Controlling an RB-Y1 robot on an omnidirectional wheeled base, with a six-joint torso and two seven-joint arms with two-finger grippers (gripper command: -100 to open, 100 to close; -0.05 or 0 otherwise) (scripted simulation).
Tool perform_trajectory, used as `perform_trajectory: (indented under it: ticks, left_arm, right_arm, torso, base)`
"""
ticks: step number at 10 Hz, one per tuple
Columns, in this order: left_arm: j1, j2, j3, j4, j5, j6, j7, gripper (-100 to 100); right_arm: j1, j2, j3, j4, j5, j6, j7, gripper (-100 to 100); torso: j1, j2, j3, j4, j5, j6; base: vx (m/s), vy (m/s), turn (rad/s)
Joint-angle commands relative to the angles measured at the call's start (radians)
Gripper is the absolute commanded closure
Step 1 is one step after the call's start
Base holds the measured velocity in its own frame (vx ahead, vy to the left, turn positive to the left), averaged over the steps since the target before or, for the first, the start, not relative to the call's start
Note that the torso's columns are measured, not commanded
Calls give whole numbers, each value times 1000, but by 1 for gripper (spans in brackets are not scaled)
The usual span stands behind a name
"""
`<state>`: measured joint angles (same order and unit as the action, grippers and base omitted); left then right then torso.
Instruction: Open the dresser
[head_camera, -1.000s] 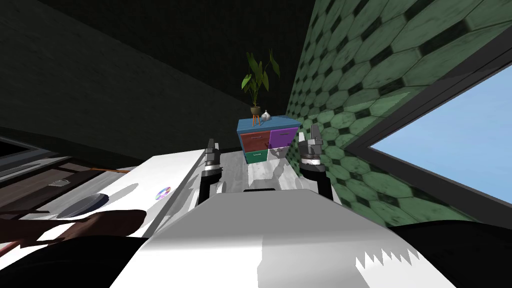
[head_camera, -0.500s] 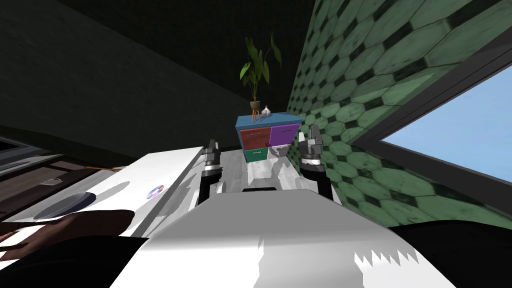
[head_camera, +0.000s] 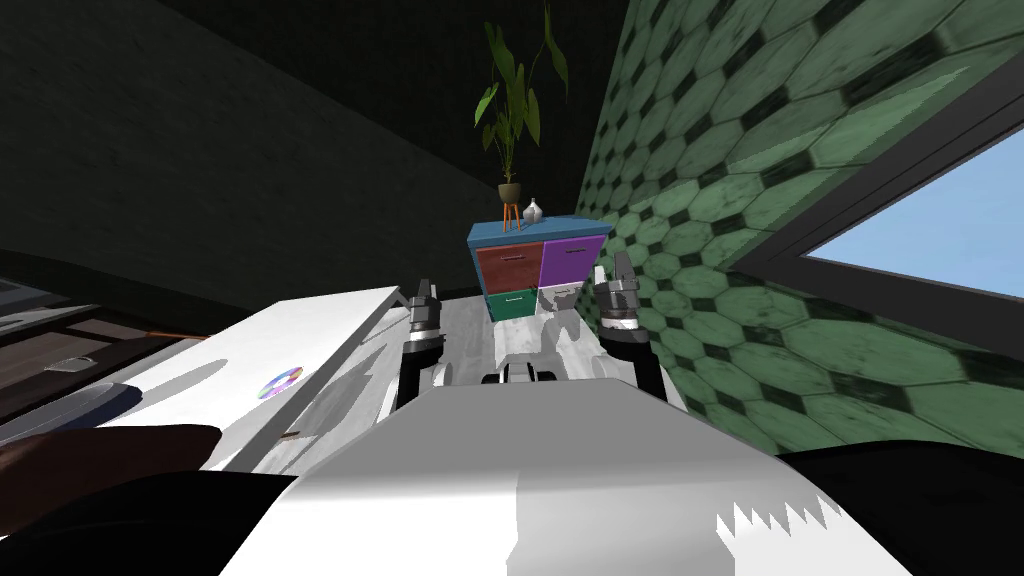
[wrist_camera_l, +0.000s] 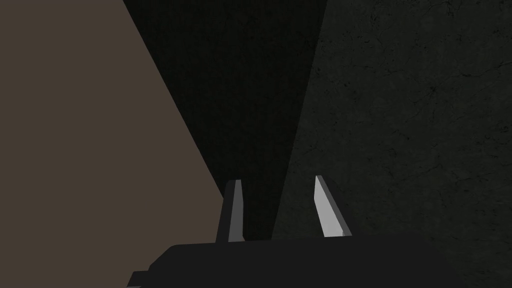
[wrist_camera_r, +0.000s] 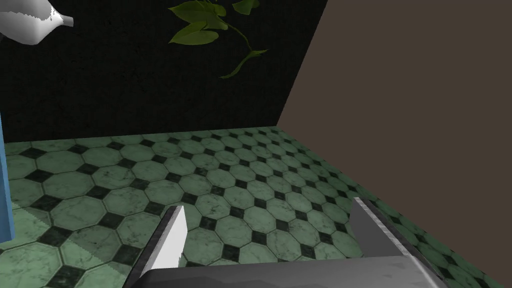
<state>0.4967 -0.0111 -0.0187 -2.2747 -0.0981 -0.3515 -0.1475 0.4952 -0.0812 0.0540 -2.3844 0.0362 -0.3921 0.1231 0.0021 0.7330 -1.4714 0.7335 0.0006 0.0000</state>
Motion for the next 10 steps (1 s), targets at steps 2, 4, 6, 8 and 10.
perform_trajectory:
  ticks: [2,4,6,8,10]
  left_arm:
    - [0,0,0,0,0,0,0,0]
    - [0,0,0,0,0,0,0,0]
    - [0,0,0,0,0,0,0,0]
    - [0,0,0,0,0,0,0,0]
    - [0,0,0,0,0,0,0,0]
  right_arm:
    - [0,-42,-1,24,23,-6,88,-100]
    - [-5,-63,-3,50,48,-8,154,-100]
    - [-8,-72,-5,65,62,-10,208,-100]
    - [-11,-80,-6,81,77,-11,261,-100]
    - [-14,-87,-8,98,93,-13,315,-100]
  torso:
    - [0,4,-5,4,0,0]
    - [-4,6,-4,5,-1,0]
    - [-2,5,-5,4,-1,0]
    - [-2,6,-4,5,-1,0]
    - [-3,5,-5,5,-1,0]
  base:
    - [34,69,-20]
    - [46,51,-33]
    - [43,58,-16]
    - [37,61,-19]
    - [42,48,-22]
